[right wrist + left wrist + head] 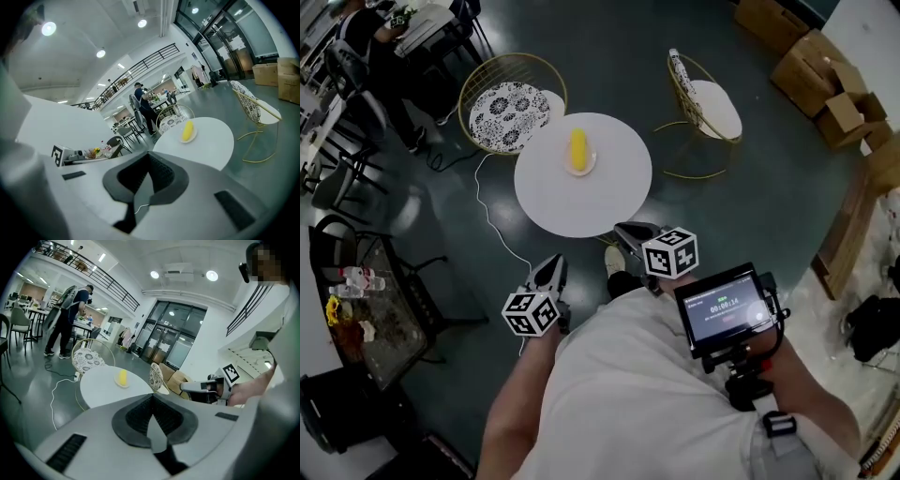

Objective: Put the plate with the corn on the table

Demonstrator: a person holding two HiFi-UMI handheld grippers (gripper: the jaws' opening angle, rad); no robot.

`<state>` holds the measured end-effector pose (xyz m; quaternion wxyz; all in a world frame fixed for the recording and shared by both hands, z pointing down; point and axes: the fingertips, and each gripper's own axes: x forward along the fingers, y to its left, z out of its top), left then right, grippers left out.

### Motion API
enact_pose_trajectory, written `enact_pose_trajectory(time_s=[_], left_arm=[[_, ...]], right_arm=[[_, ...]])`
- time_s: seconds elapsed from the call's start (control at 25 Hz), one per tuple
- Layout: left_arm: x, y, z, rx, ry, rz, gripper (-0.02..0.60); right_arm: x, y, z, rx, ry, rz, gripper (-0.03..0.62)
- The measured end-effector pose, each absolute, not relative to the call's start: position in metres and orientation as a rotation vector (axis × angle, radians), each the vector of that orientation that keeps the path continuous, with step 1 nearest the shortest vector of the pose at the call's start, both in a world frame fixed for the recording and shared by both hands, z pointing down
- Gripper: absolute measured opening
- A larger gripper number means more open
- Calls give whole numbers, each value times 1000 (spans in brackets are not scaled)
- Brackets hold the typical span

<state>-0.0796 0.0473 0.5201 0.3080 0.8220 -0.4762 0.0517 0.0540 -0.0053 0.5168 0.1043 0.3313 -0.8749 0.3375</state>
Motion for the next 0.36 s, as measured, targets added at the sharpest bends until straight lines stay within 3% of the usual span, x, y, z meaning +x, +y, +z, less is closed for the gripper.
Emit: enact_pose_trajectory(time_s=[0.36], left_arm=[[-66, 39, 522, 2177, -1220, 139, 6]], right_arm=[[51, -4, 520, 948, -2575, 1009, 8]])
